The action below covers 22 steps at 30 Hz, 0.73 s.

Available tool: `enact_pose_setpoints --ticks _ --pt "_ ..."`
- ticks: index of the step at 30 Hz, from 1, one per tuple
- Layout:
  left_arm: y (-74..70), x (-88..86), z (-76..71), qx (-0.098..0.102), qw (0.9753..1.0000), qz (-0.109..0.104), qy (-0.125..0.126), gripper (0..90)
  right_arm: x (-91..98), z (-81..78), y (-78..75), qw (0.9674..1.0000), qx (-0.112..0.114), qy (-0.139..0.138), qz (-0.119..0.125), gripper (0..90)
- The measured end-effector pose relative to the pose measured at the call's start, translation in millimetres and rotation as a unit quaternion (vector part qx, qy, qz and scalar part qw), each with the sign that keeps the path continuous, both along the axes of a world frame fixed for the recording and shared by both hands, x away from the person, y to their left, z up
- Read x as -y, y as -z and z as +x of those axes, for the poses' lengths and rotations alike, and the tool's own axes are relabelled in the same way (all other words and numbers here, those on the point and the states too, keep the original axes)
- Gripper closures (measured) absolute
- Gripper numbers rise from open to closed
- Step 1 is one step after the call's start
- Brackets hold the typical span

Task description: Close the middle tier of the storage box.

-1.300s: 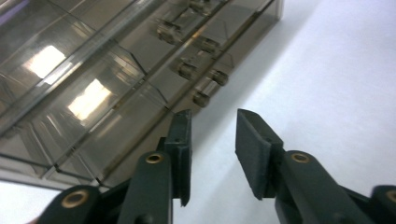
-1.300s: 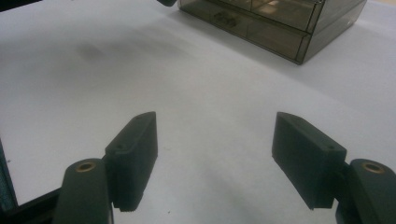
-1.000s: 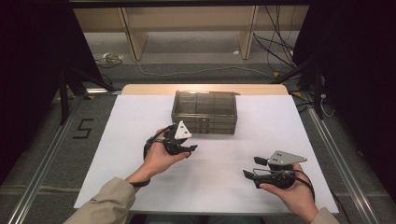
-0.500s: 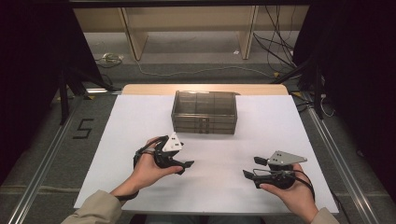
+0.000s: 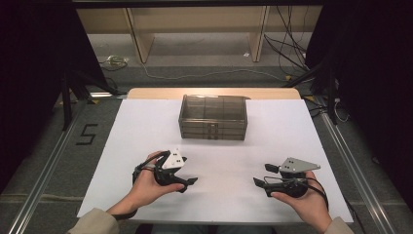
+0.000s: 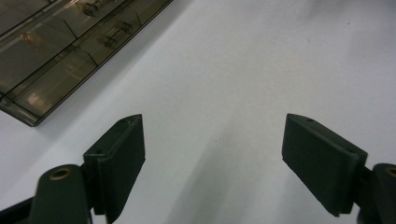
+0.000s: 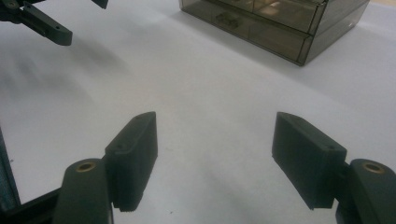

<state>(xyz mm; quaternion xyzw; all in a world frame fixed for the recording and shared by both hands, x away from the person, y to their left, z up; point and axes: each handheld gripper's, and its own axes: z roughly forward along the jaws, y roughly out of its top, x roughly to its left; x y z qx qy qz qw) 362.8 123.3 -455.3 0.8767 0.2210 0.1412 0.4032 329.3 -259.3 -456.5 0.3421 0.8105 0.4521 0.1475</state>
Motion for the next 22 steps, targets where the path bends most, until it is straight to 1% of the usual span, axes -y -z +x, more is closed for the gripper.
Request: enact_pose_setpoints --ticks 9,15,20,22 --pt "2.5 -14.3 -8.0 -0.003 1.0 -0.002 -0.005 21.1 -0.1 -0.3 -0.1 1.0 0.001 0.0 0.001 32.1" --pt "5.3 -25.9 -14.2 -0.009 0.9999 0.001 -0.008 20.7 0.2 -0.2 0.0 1.0 0.0 0.0 0.001 32.1" --pt "7.0 -34.2 -18.6 -0.014 0.9999 -0.005 -0.008 20.4 0.7 -0.1 0.1 1.0 -0.001 0.001 0.0 32.0" --pt "7.4 -35.8 -18.2 -0.015 0.9998 -0.009 -0.007 19.9 1.0 0.2 0.0 1.0 0.0 0.002 0.002 32.1"
